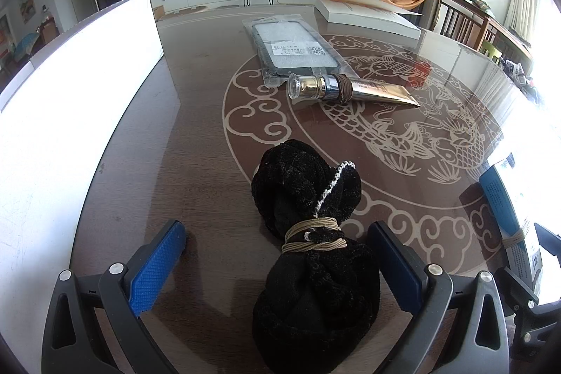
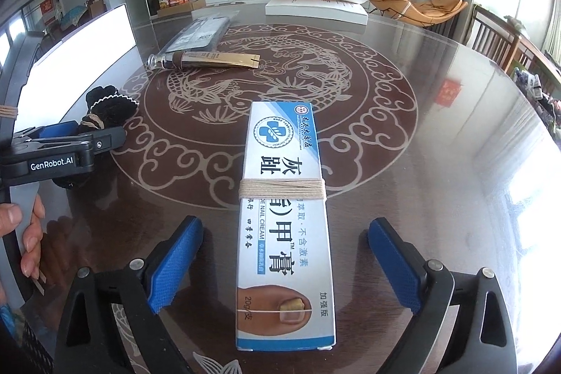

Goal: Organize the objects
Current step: 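Lift the ointment box with the right gripper while the left holds the pouch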

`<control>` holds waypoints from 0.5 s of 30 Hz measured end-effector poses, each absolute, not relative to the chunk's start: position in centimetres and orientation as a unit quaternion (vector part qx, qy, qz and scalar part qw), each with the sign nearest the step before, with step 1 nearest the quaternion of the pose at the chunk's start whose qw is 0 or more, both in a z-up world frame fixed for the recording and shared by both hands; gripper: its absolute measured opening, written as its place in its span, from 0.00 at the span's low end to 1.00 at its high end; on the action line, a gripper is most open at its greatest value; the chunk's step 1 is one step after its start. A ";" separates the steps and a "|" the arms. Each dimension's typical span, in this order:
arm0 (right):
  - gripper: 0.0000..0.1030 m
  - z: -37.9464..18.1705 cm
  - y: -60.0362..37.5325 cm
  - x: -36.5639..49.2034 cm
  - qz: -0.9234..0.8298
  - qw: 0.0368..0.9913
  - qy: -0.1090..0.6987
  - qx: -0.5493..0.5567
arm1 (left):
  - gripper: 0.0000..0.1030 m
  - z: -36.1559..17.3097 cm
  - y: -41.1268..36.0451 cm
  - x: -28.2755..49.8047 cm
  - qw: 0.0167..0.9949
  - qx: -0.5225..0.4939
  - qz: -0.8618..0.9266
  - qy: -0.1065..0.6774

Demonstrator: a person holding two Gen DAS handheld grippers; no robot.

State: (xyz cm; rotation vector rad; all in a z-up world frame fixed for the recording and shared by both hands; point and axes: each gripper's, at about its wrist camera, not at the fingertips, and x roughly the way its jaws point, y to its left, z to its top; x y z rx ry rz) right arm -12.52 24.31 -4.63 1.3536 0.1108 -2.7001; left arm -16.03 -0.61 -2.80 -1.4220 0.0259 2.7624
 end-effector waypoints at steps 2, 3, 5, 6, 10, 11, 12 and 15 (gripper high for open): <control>0.95 -4.6 24.3 -12.6 -0.892 0.058 0.036 0.448 | 1.00 -2.8 -0.6 -16.0 0.017 -0.458 0.889 0.008; 0.95 -4.6 24.3 -12.6 -0.892 0.058 0.036 0.448 | 1.00 -2.8 -0.6 -16.0 0.017 -0.458 0.889 0.008; 0.95 -4.7 24.3 -12.6 -0.891 0.057 0.036 0.448 | 1.00 -2.8 -0.6 -16.0 0.017 -0.458 0.889 0.008; 0.96 -4.7 24.3 -12.6 -0.891 0.056 0.035 0.449 | 1.00 -2.8 -0.6 -16.0 0.017 -0.458 0.889 0.008; 0.97 -4.7 24.3 -12.7 -0.891 0.054 0.035 0.450 | 1.00 -2.8 -0.6 -16.0 0.017 -0.458 0.889 0.008; 0.97 -4.7 24.3 -12.7 -0.891 0.054 0.035 0.450 | 1.00 -2.8 -0.6 -16.0 0.017 -0.457 0.889 0.008; 0.97 -4.7 24.3 -12.7 -0.891 0.054 0.035 0.450 | 1.00 -2.8 -0.6 -16.0 0.017 -0.458 0.889 0.008; 0.97 -4.7 24.3 -12.8 -0.891 0.054 0.035 0.450 | 1.00 -2.8 -0.6 -16.0 0.017 -0.458 0.889 0.008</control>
